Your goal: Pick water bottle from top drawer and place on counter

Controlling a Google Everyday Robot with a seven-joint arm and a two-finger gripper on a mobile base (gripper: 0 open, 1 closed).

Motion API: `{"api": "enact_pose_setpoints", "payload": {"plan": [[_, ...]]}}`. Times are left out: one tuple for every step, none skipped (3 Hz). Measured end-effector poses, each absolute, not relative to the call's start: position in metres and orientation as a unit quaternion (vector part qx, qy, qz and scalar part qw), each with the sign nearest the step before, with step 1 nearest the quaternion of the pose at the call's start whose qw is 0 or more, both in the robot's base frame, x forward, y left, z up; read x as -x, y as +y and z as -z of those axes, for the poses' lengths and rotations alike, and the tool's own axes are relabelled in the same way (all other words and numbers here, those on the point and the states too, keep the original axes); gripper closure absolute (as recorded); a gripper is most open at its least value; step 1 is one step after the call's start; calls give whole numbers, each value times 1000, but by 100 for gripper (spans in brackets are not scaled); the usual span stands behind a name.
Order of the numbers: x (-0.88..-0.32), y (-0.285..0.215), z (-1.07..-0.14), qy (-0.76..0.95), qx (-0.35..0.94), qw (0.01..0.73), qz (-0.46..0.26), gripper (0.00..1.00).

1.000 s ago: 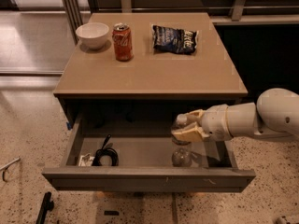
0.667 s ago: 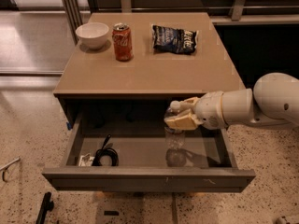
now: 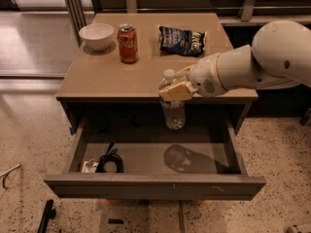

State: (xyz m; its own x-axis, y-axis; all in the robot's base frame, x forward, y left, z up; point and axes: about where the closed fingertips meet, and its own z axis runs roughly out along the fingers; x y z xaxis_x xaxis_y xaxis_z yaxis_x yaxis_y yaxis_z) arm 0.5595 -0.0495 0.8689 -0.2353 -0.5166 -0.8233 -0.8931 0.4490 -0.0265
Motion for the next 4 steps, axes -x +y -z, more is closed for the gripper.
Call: {"api": "enact_pose_setpoints", "payload": {"plan": [[-559, -45, -895, 754, 446, 404, -263, 100], [-560, -41, -928, 759, 415, 401, -303, 100], [-588, -37, -987, 737, 417, 441, -296, 100], [-588, -37, -987, 737, 417, 441, -296, 100]]}}
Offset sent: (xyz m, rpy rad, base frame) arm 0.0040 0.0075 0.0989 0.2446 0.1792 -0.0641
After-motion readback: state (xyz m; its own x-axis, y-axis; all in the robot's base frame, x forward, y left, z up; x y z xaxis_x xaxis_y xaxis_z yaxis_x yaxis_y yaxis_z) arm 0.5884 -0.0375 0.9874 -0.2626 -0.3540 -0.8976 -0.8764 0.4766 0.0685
